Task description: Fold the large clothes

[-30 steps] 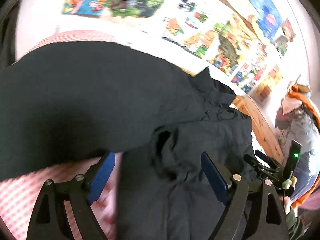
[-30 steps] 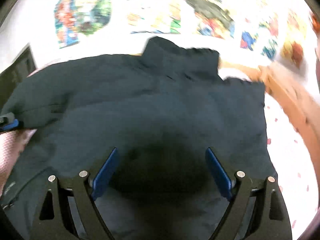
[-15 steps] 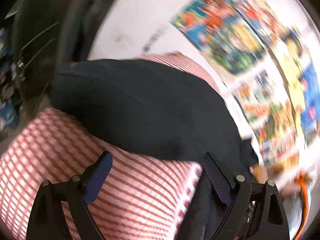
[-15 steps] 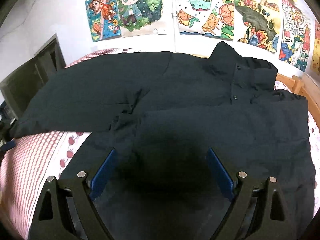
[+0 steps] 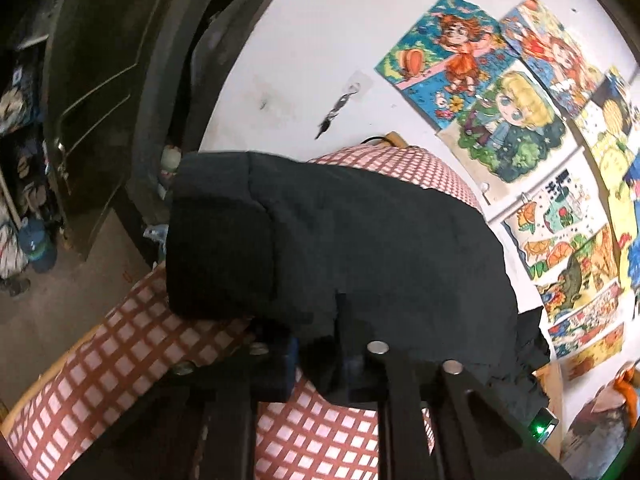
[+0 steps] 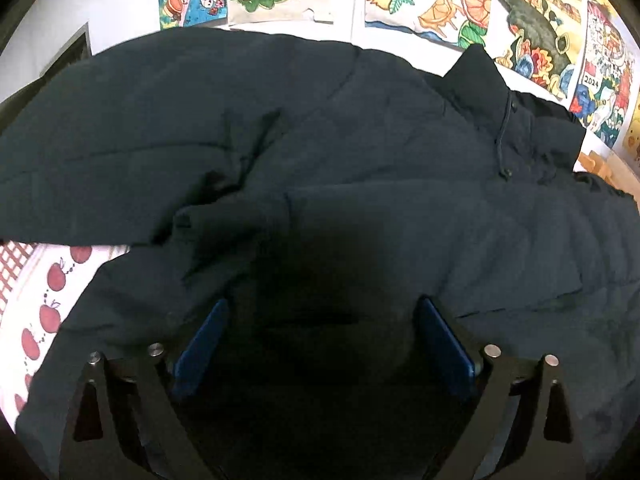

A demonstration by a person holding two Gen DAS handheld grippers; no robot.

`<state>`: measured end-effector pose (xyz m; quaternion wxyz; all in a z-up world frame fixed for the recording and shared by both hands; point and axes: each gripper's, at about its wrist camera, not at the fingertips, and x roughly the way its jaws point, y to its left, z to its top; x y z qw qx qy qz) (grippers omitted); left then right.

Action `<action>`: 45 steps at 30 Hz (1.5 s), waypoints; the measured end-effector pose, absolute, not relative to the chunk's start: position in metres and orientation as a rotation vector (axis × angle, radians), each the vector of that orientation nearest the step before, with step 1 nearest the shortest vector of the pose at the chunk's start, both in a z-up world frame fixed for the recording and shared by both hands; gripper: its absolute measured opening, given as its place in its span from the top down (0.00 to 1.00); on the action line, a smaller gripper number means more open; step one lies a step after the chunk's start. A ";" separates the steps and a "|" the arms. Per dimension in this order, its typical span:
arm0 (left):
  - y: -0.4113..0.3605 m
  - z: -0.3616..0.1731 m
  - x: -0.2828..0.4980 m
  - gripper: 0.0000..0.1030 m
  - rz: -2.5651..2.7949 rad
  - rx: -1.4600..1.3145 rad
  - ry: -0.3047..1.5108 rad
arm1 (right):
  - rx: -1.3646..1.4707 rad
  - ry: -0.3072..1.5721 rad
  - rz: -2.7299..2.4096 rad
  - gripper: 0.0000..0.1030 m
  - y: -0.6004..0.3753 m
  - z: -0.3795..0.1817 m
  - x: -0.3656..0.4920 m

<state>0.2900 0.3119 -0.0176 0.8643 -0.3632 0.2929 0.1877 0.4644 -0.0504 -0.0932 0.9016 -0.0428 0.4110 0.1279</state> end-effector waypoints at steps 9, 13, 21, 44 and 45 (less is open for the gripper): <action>0.285 0.041 0.282 0.93 0.342 -0.556 0.459 | 0.073 0.874 0.334 0.06 -0.074 -0.070 0.449; 0.248 0.089 0.278 0.93 0.259 -0.429 0.355 | 0.141 0.856 0.374 0.06 -0.098 -0.046 0.427; 0.138 0.167 0.281 0.93 0.007 -0.231 0.205 | 0.100 0.740 0.345 0.06 -0.186 0.008 0.381; -0.212 0.039 0.378 0.93 -0.463 0.041 0.625 | 0.308 0.716 0.052 0.06 -0.439 -0.053 0.344; -0.219 0.027 0.384 0.93 -0.462 0.041 0.657 | 0.323 0.718 0.051 0.06 -0.444 -0.058 0.345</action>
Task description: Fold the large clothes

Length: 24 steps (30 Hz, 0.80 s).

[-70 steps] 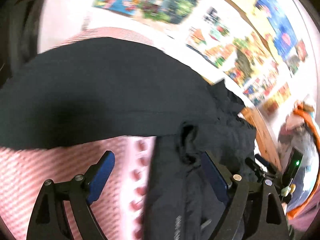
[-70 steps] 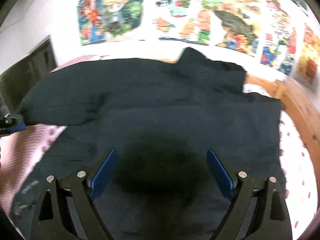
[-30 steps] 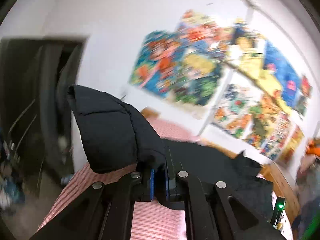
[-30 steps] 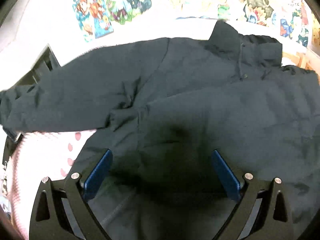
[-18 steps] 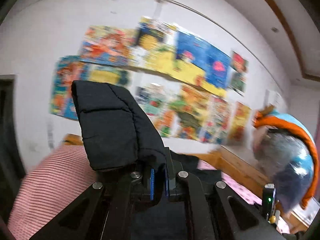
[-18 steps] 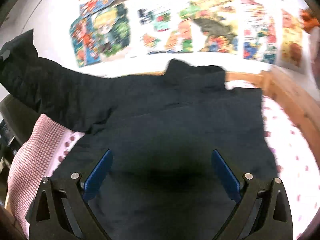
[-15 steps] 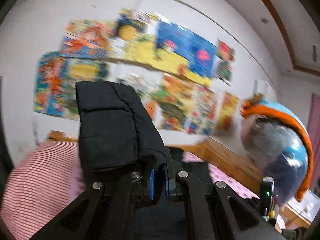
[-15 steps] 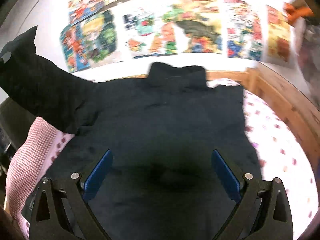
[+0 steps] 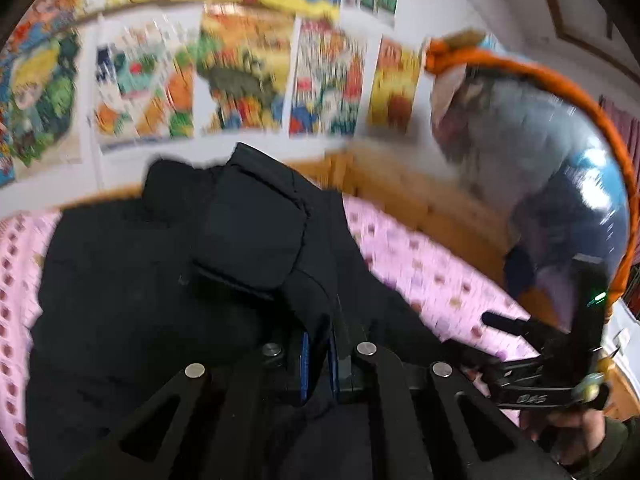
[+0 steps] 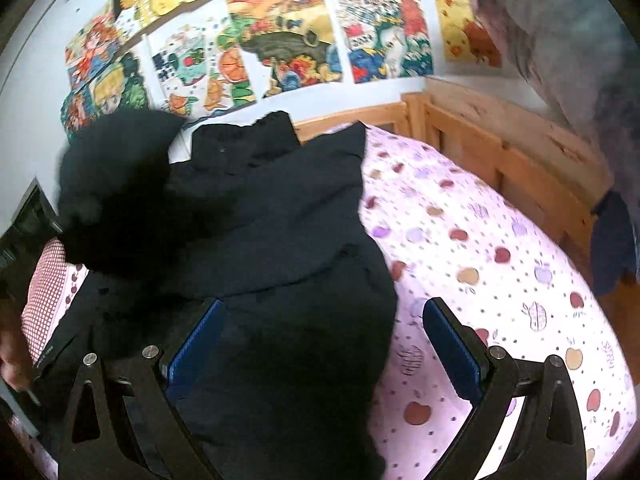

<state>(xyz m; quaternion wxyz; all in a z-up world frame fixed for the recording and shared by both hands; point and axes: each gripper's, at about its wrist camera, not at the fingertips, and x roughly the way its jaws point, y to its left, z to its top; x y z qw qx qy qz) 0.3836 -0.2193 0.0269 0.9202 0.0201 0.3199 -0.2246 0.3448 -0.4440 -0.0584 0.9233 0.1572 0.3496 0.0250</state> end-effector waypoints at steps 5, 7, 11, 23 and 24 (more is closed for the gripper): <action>-0.236 -0.010 0.408 0.92 -0.461 0.038 0.766 | 0.400 0.702 0.079 0.06 -0.460 -0.075 0.346; -0.234 -0.020 0.412 0.91 -0.463 0.041 0.796 | 0.468 0.679 0.123 0.06 -0.469 -0.080 0.348; -0.235 -0.036 0.417 0.87 -0.482 0.031 0.852 | 0.608 0.658 0.224 0.06 -0.478 -0.093 0.360; -0.228 -0.045 0.408 0.40 -0.666 -0.021 0.907 | 0.982 0.703 0.461 0.06 -0.459 -0.152 0.408; -0.224 -0.042 0.407 0.40 -0.656 -0.026 0.908 | 0.982 0.724 0.438 0.06 -0.456 -0.158 0.411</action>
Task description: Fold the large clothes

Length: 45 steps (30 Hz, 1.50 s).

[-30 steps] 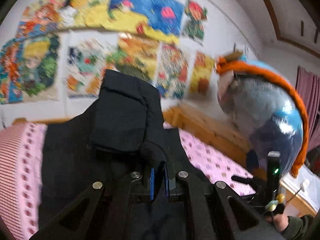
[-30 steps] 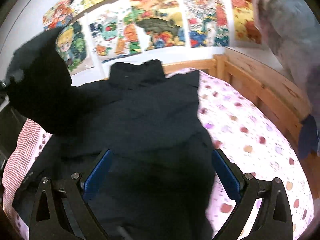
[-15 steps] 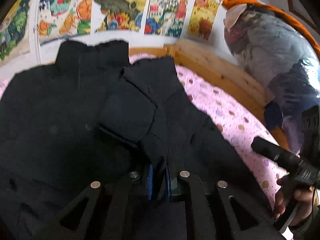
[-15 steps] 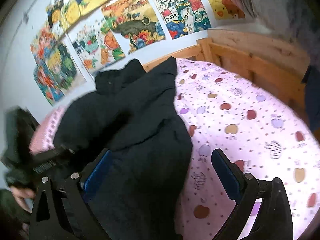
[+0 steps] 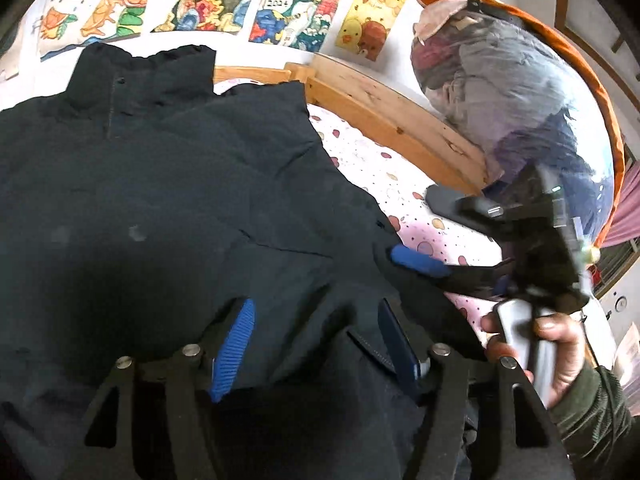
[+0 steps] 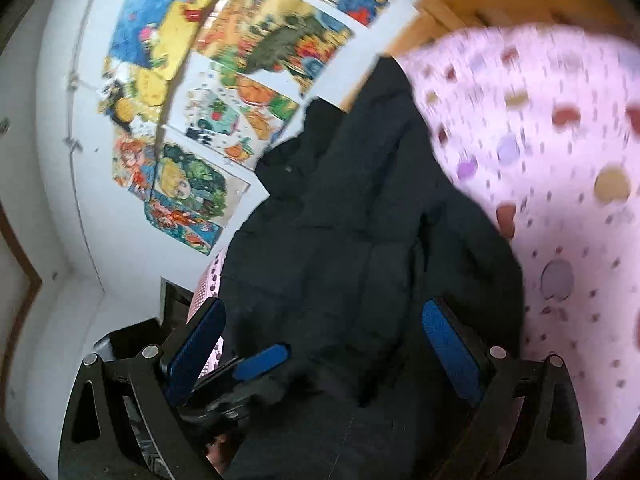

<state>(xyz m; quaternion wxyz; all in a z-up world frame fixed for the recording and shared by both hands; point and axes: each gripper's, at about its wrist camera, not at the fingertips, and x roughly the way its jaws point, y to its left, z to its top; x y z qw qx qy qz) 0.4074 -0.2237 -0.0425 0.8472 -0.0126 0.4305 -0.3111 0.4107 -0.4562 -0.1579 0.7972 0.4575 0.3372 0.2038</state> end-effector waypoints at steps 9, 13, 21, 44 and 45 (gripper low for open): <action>-0.141 0.001 0.412 0.35 -0.377 0.031 0.801 | 0.753 0.878 0.265 0.33 -0.411 -0.149 0.428; -0.094 0.012 0.422 0.35 -0.251 0.018 0.796 | 0.656 0.923 0.212 0.89 -0.390 -0.141 0.436; -0.051 0.021 0.446 0.35 -0.117 0.080 0.736 | 0.419 0.730 0.110 0.97 -0.384 -0.053 0.439; -0.081 -0.101 0.516 0.29 -0.025 0.246 0.801 | 0.157 0.870 -0.051 0.93 -0.364 -0.149 0.478; -0.083 -0.102 0.516 0.29 -0.020 0.257 0.801 | 0.157 0.870 -0.051 0.93 -0.364 -0.149 0.479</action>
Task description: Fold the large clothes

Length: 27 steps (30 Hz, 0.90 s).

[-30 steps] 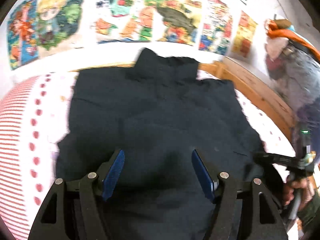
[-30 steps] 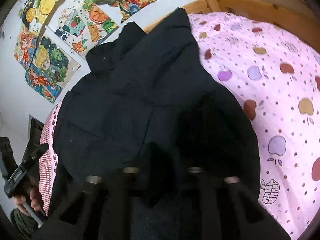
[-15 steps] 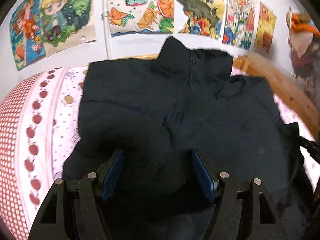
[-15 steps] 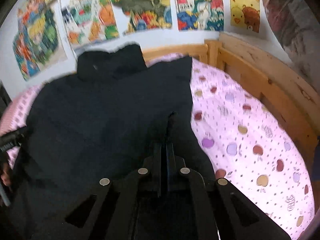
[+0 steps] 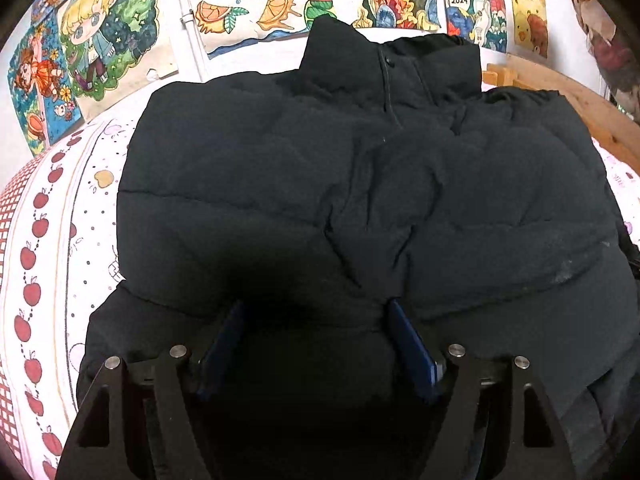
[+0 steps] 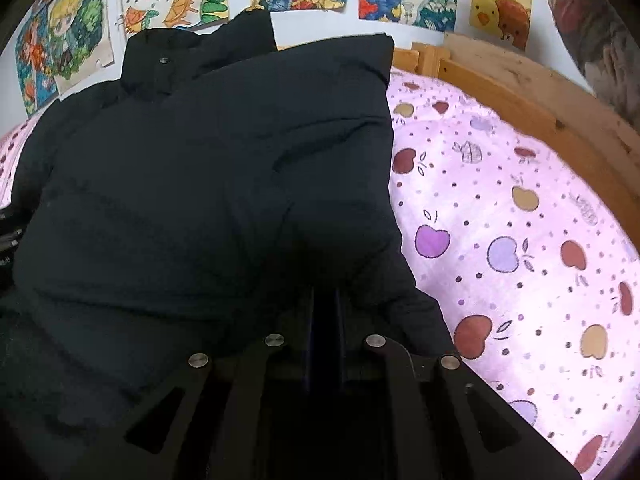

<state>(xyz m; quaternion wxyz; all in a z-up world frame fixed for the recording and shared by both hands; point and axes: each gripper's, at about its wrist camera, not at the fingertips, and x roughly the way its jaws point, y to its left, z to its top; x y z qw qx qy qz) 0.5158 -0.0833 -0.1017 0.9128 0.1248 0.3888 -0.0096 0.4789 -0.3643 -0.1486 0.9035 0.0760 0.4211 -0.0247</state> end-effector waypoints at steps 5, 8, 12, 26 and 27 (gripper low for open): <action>-0.080 -0.089 0.513 0.29 -0.021 0.245 0.809 | 0.181 0.844 -0.033 0.91 -0.370 -0.137 0.471; -0.073 -0.069 0.506 0.29 -0.011 0.185 0.846 | 0.260 0.823 0.007 0.76 -0.381 -0.116 0.458; -0.063 -0.025 0.493 0.29 -0.040 0.054 0.803 | 0.282 0.726 -0.014 0.25 -0.388 -0.075 0.430; -0.072 0.090 0.536 0.11 -0.084 -0.003 0.589 | 0.174 0.636 0.092 0.23 -0.382 0.049 0.491; -0.073 0.089 0.546 0.11 -0.091 0.000 0.588 | 0.140 0.633 0.105 0.23 -0.378 0.053 0.510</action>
